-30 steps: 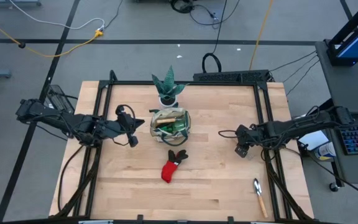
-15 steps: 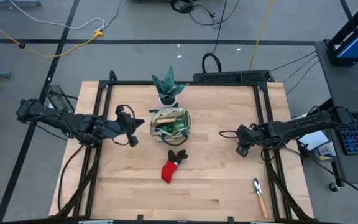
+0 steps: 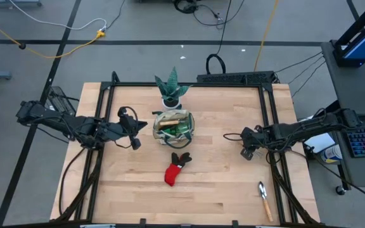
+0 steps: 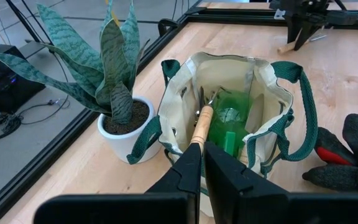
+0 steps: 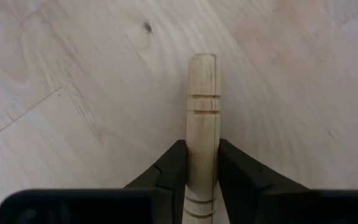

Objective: Pick & Place Garden tools in Gardening bag
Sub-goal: Put the brown hand rake into the gardening bag

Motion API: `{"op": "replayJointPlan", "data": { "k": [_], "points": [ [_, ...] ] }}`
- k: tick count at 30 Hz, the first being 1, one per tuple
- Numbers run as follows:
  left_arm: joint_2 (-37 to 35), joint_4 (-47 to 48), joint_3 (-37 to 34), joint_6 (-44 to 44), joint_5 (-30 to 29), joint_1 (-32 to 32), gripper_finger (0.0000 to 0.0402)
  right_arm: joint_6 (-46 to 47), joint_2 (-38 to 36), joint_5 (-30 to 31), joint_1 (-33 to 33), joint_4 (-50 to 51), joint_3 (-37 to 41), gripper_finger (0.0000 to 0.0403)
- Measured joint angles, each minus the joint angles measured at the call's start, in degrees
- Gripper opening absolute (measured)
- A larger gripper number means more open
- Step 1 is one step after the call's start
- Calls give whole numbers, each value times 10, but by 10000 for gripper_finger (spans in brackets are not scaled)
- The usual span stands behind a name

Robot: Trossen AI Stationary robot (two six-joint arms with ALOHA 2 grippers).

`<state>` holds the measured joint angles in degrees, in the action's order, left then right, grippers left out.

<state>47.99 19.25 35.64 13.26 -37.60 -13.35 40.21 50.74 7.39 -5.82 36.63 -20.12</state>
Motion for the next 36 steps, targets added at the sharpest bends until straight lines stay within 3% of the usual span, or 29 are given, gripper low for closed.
{"op": "replayJointPlan", "data": {
  "k": [20, 29, 36],
  "points": [
    [0, 0, 0, 0, 0, 0, 26, -4, -1, -1, 0, -43, 2, 59],
    [0, -10, 0, 0, 0, 0, 26, -5, -6, -61, 1, -194, 3, 62],
    [0, -38, 0, -29, -1, 0, 26, -8, -6, -64, 1, -287, 2, 63]
  ]
}}
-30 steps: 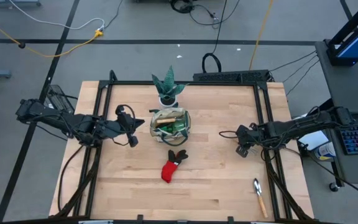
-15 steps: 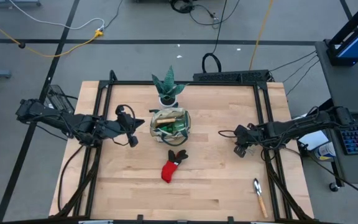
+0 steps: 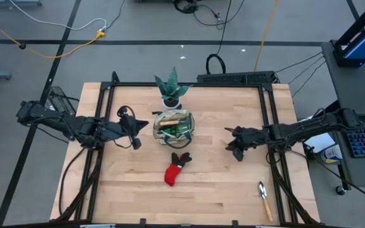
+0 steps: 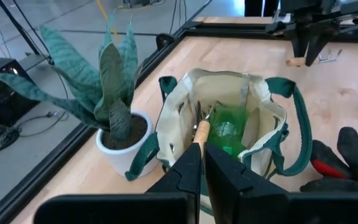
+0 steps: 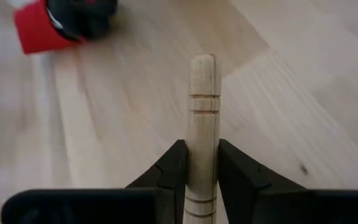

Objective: Pick & Place Garden tools in Gardening bag
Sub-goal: Put the brown hand rake into the gardening bag

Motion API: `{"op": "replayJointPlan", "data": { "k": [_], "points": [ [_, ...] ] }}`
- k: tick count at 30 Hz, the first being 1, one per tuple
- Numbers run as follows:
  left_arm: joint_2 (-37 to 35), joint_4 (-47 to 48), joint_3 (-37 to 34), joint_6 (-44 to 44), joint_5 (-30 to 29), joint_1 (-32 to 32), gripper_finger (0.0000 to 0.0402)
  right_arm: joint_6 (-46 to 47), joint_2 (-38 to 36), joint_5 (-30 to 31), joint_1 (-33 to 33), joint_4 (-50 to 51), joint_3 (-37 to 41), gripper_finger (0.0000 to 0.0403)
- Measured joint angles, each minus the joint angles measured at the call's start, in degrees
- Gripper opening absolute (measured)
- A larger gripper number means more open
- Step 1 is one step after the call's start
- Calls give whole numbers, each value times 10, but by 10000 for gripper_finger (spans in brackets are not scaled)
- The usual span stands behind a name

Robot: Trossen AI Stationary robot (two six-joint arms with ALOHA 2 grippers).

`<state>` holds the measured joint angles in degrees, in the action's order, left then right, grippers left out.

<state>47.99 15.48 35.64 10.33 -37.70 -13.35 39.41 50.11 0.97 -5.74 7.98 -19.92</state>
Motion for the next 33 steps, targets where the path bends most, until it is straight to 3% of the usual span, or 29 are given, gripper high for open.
{"op": "replayJointPlan", "data": {
  "k": [13, 16, 20, 25, 33],
  "points": [
    [0, -93, 0, -46, 3, 0, 26, 30, 1, -27, 1, -159, -1, 62],
    [11, -110, 0, -71, 30, 2, 26, 34, 3, -27, 1, -190, -1, 61],
    [48, -162, 0, -166, 87, 2, 26, 34, 18, -28, 1, -241, -2, 61],
    [113, -263, 0, -276, 94, 5, 26, 64, 51, -42, 2, -290, -2, 62],
    [191, -307, 18, -296, 191, 54, 45, 133, 120, -102, 17, -390, -2, 62]
  ]
}}
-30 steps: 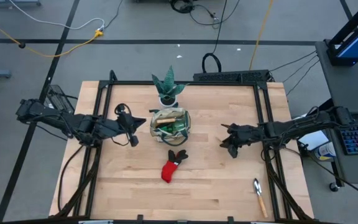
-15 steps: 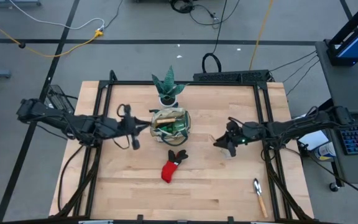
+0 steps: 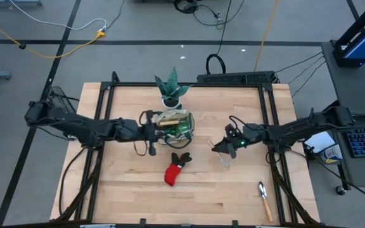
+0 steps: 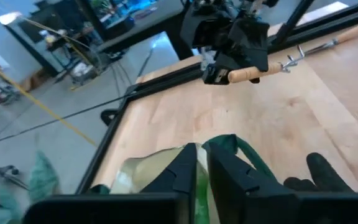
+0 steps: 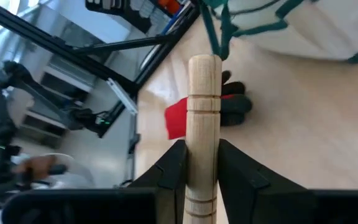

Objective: Pick & Place Garden tools in Gardening bag
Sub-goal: Put the brown hand rake into the gardening bag

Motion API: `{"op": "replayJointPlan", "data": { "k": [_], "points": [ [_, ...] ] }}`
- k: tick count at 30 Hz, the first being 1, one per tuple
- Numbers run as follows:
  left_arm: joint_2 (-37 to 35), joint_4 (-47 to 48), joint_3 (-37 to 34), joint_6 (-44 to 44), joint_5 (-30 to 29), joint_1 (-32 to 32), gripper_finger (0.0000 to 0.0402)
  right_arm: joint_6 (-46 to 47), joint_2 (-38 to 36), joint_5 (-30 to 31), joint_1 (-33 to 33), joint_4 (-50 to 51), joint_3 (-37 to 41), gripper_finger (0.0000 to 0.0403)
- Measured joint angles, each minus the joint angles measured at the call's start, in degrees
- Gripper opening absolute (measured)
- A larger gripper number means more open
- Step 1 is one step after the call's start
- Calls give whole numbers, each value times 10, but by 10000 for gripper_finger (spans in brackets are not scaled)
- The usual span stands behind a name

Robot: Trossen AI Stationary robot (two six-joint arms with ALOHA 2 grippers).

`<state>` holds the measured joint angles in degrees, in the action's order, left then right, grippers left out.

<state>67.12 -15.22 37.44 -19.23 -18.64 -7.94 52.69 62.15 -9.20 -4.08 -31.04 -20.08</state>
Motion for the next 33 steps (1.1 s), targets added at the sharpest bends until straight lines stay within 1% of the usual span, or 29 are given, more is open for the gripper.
{"op": "replayJointPlan", "data": {
  "k": [4, 7, 9, 12, 17, 22, 24, 30, 33],
  "points": [
    [39, 1, 29, -4, 58, 21, 87, 32, 35, -23, 12, -39, 0, 62],
    [72, -2, 58, -28, 103, 30, 118, 50, 60, -42, 21, -64, 0, 62],
    [96, 2, 77, -52, 123, 35, 136, 58, 76, -49, 27, -88, -1, 62],
    [141, 2, 115, -78, 148, 42, 152, 64, 97, -77, 35, -106, -14, 62],
    [208, 41, 182, -112, 189, 51, 159, 41, 135, -124, 40, -105, -58, 62],
    [251, 94, 239, -132, 193, 51, 159, 22, 168, -159, 46, -101, -93, 63],
    [265, 104, 256, -144, 208, 50, 159, 21, 177, -167, 52, -98, -100, 63],
    [275, 119, 271, -156, 294, 50, 159, 22, 189, -181, 64, -97, -106, 63],
    [275, 122, 271, -156, 296, 50, 159, 23, 191, -181, 69, -103, -106, 63]
  ]
}}
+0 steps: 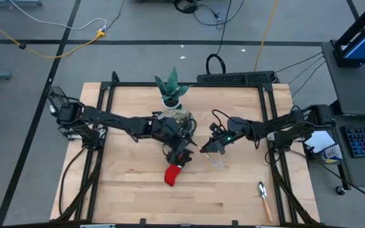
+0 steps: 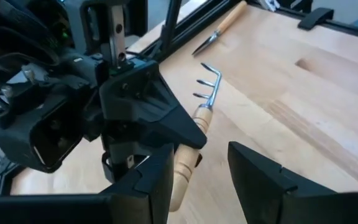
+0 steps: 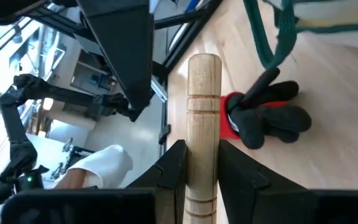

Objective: Pick & Place Garden tools in Gardening bag
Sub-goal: Put the brown hand rake into the gardening bag

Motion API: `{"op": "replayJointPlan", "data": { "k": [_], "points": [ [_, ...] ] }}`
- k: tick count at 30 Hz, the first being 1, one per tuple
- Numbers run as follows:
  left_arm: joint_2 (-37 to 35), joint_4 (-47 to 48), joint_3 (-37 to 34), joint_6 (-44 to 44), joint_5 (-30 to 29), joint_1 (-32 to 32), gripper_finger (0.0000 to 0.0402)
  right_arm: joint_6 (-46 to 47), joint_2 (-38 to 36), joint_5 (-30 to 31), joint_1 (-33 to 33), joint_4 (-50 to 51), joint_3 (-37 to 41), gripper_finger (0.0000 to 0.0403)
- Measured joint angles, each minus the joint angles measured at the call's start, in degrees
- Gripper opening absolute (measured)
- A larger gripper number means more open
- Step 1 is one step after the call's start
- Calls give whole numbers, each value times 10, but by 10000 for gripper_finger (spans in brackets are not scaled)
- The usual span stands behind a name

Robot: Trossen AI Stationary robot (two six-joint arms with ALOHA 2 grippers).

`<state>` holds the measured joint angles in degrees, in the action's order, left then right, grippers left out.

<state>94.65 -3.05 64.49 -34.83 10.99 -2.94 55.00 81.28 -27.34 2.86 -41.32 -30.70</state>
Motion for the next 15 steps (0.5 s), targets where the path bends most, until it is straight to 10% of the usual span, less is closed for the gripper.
{"op": "replayJointPlan", "data": {
  "k": [15],
  "points": [
    [10, -24, 0, -23, -2, 12, 159, 28, 0, -31, 6, -5, -22, 64]
  ]
}}
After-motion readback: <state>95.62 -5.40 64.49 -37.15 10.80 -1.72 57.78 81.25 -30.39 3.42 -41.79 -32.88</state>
